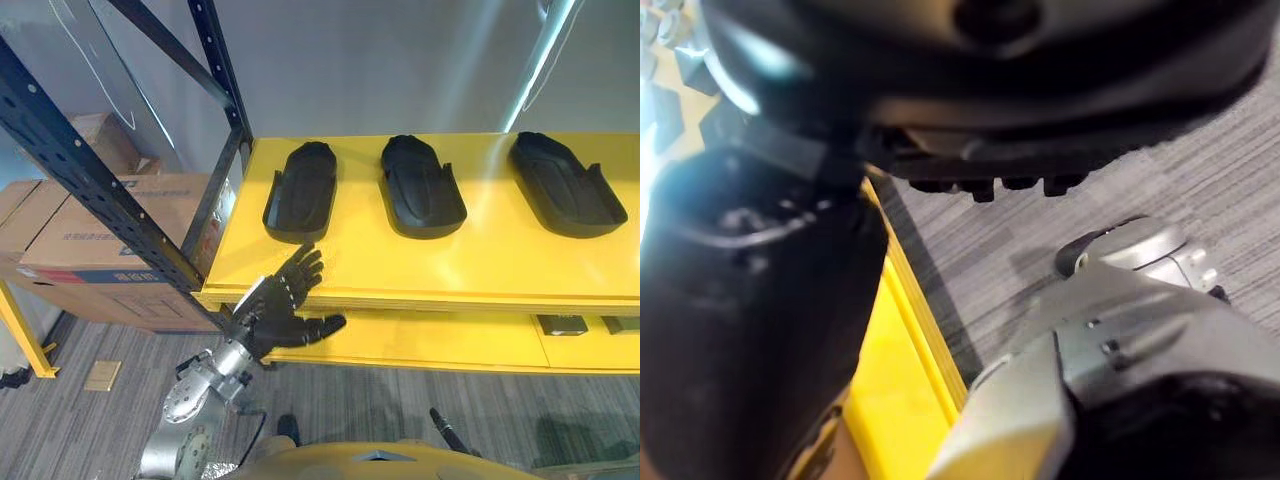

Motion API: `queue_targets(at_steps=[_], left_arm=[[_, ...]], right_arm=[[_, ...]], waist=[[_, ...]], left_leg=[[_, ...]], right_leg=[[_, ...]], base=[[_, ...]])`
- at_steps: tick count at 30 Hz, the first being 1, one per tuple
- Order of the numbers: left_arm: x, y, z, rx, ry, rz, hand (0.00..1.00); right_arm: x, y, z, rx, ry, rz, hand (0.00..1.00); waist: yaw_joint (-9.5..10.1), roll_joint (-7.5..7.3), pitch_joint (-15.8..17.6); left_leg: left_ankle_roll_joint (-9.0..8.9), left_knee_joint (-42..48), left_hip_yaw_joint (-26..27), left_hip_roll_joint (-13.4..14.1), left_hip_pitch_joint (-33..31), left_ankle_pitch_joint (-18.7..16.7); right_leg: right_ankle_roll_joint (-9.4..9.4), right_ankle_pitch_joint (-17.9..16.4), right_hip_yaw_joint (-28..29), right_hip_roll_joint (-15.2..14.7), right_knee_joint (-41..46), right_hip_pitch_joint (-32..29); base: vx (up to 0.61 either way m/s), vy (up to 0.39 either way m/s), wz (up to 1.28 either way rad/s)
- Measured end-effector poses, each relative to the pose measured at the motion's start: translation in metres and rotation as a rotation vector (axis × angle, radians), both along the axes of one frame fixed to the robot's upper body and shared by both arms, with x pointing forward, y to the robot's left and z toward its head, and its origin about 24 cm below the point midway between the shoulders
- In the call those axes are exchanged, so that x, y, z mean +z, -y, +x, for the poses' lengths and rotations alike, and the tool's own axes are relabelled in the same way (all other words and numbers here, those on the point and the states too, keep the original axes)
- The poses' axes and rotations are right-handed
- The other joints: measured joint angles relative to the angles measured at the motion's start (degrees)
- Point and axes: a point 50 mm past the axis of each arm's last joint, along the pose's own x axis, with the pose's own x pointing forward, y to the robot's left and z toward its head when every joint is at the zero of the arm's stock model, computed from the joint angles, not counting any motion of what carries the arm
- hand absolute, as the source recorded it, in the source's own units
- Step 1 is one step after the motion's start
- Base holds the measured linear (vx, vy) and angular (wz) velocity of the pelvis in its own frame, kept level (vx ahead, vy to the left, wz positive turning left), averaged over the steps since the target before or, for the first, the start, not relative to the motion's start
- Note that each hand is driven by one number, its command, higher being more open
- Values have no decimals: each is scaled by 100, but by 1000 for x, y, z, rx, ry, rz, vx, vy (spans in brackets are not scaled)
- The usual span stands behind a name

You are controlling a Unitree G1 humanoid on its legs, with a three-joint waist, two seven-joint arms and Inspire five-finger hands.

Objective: Walk over and take three plastic housings, then place them on the shelf

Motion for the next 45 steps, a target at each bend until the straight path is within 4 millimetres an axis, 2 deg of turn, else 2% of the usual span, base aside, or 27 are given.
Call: queue_targets(at_steps=[5, 8, 9, 13, 18, 20, 27, 33, 36, 38, 41, 45], left_arm=[[6, -11, -5, 14, 4, 45, 100], [8, -18, -1, 110, 8, 59, 100], [10, -24, 1, 191, 27, 55, 100], [21, -33, 9, 356, 116, 7, 100], [47, -30, 33, 420, 298, 69, 100], [56, -29, 42, 442, 347, 92, 100], [62, -25, 54, 431, 362, 97, 100], [78, -23, 98, 414, 330, 111, 100], [97, -23, 122, 440, 328, 52, 100], [120, -20, 138, 435, 381, 9, 100], [147, -18, 150, 415, 448, -31, 100], [178, -14, 157, 384, 499, -98, 100]], right_arm=[[3, 7, 18, 18, 40, -15, 100], [4, 10, 28, 26, 63, -23, 100], [5, 11, 34, 27, 77, -26, 100], [5, 10, 36, 27, 81, -25, 100], [2, 4, 30, 18, 51, -10, 100], [0, 0, 26, 13, 39, -1, 100], [-2, -5, 22, 36, 20, 22, 100], [-1, -8, 30, 91, 41, 32, 100], [1, -4, 33, 93, 51, 25, 100], [1, -3, 32, 82, 41, 31, 100], [0, -3, 30, 77, 29, 40, 100], [0, -4, 28, 70, 20, 47, 100]], waist=[[18, -17, 13], [93, -29, 25], [90, -31, 30], [101, -30, 34], [43, -88, 97], [-49, -139, 129], [-192, -228, 179], [-262, -226, 182], [-388, -200, 186], [-435, -227, 214], [-592, -254, 377], [-728, -187, 511]], left_leg=[[-18, 18, -163, -10, 15, -21], [-19, 18, -219, 4, 29, -22], [-20, 17, -259, 7, 37, -21], [-23, -1, -283, 11, 52, -18], [-28, -6, -258, 20, 52, -18], [-43, -6, -219, 21, 51, -34], [-66, -1, 24, 42, 50, -89], [-74, 14, 290, 134, 181, -94], [-76, 12, 397, 179, 67, -93], [-52, 16, 539, 185, -87, -45], [-25, 8, 606, 166, -112, -3], [3, -4, 725, 162, -166, 57]], right_leg=[[6, 29, -188, 12, -172, 221], [1, 27, -260, 36, -213, 291], [-4, 28, -300, 45, -241, 342], [-32, 22, -334, 51, -243, 376], [-100, -13, -318, 54, -258, 346], [-101, -12, -283, 55, -266, 331], [-68, 95, -87, 69, -368, 258], [-154, 149, 82, 148, -378, 245], [-158, 245, 278, 184, -347, 12], [-134, 375, 468, 194, -346, -218], [-115, 455, 555, 176, -341, -302], [-68, 533, 708, 176, -313, -457]], base=[[93, -24, 15], [25, -28, 12], [-7, -24, 13], [-43, -9, 6], [-59, 3, -3], [-19, -1, -6], [45, -3, -16], [9, -18, -21], [-74, 5, -29], [-84, 29, -32], [-105, 31, -17], [-91, 19, -16]])
